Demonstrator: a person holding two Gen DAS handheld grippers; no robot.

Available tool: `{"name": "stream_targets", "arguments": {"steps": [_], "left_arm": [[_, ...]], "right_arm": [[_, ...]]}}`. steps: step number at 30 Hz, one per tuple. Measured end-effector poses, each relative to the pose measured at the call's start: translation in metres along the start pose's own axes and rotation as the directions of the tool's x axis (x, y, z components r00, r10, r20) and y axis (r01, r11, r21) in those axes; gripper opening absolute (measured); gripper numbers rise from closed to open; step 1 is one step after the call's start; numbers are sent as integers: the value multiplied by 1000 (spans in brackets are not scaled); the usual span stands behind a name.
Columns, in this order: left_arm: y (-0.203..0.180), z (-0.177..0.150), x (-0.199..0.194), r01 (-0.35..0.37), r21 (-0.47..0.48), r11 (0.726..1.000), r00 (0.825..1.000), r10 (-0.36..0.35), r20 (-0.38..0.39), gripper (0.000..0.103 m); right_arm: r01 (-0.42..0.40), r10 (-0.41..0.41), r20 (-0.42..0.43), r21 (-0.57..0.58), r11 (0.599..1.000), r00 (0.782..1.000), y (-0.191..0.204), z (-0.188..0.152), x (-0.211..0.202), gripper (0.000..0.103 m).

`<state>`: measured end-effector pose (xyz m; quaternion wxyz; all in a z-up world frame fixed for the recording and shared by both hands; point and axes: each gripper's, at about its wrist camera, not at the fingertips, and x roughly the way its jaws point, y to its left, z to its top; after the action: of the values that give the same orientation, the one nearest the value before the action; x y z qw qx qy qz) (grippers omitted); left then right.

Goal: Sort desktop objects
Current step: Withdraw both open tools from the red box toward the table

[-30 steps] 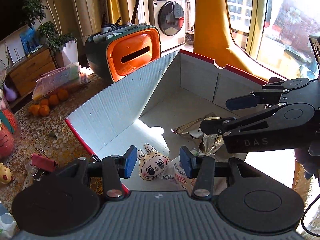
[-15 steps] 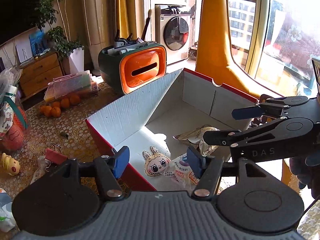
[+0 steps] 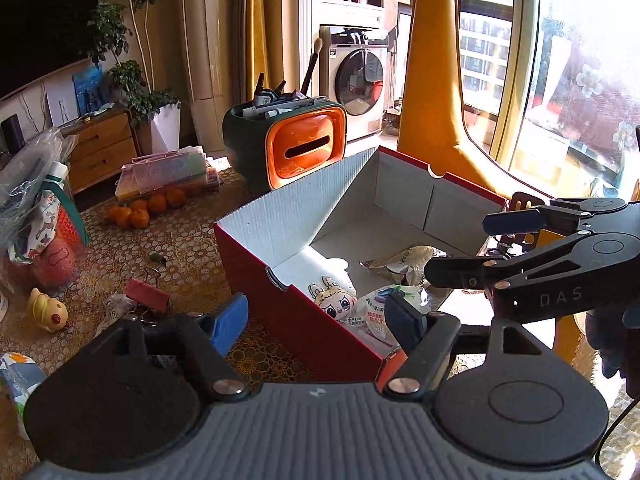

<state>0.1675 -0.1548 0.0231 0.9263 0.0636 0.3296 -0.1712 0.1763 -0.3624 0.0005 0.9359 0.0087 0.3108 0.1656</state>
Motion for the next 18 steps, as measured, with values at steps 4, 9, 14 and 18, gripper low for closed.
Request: {"name": "stream_targets", "arguments": {"steps": [4, 9, 14, 18], "left_arm": [[9, -8, -16, -11, -19, 1000, 1000, 12, 10, 75], [19, -16, -37, -19, -23, 1000, 999, 20, 38, 81], [31, -26, -55, -22, -37, 999, 998, 24, 57, 83], [39, -37, -67, -36, -39, 999, 997, 39, 65, 87]], "right_arm": [[-17, 17, 16, 2, 1000, 1000, 15, -1, -9, 96], [-27, 27, 27, 7, 1000, 999, 33, -1, -17, 98], [-31, 31, 44, 8, 999, 999, 52, -1, -27, 102], [-34, 34, 49, -12, 999, 998, 67, -1, -30, 102]]}}
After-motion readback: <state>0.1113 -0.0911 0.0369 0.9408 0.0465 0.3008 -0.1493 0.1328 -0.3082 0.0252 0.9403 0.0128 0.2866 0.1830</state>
